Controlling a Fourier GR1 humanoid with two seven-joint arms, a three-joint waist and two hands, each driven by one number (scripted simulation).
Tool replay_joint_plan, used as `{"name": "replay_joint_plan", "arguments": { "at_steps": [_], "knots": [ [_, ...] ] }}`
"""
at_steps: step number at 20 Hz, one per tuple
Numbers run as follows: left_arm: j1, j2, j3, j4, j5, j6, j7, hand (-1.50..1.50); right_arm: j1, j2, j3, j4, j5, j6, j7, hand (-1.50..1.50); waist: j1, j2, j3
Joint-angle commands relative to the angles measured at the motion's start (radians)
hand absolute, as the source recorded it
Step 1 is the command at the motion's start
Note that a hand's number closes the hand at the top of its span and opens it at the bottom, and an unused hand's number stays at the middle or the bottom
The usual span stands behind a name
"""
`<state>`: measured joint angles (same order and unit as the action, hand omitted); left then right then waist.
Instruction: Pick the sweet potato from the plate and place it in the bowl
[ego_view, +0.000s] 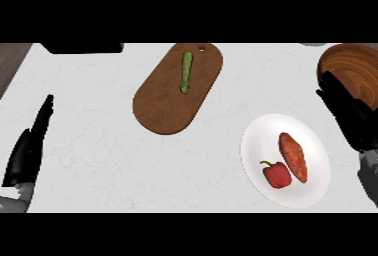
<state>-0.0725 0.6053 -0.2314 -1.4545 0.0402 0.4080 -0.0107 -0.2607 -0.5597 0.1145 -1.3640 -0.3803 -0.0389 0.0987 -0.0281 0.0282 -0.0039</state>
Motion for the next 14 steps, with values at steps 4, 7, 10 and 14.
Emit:
{"name": "replay_joint_plan", "arguments": {
  "at_steps": [4, 7, 10, 14],
  "knots": [
    [-0.048, -0.144, -0.116, -0.083, 0.097, -0.165, -0.031, 0.00, 0.096, 0.012, -0.084, -0.038, -0.002, -0.016, -0.150, 1.50, -0.005, -0.032, 0.004],
    [-0.064, -0.191, -0.146, -0.098, 0.142, -0.196, -0.023, 0.00, 0.091, -0.252, -0.006, -0.022, 0.325, -0.059, -0.146, 1.50, -0.035, -0.020, -0.024],
    [-0.070, -0.232, -0.174, -0.150, 0.214, -0.282, 0.014, 0.00, 0.198, 0.068, -0.034, 0.055, 0.164, -0.140, -0.271, -1.50, 0.021, -0.027, 0.005],
    [-0.103, -0.255, -0.152, -0.122, 0.210, -0.319, 0.027, 0.00, 0.140, 0.078, 0.004, 0.139, 0.288, -0.129, -0.388, -1.50, 0.032, -0.027, 0.004]
  ]
}}
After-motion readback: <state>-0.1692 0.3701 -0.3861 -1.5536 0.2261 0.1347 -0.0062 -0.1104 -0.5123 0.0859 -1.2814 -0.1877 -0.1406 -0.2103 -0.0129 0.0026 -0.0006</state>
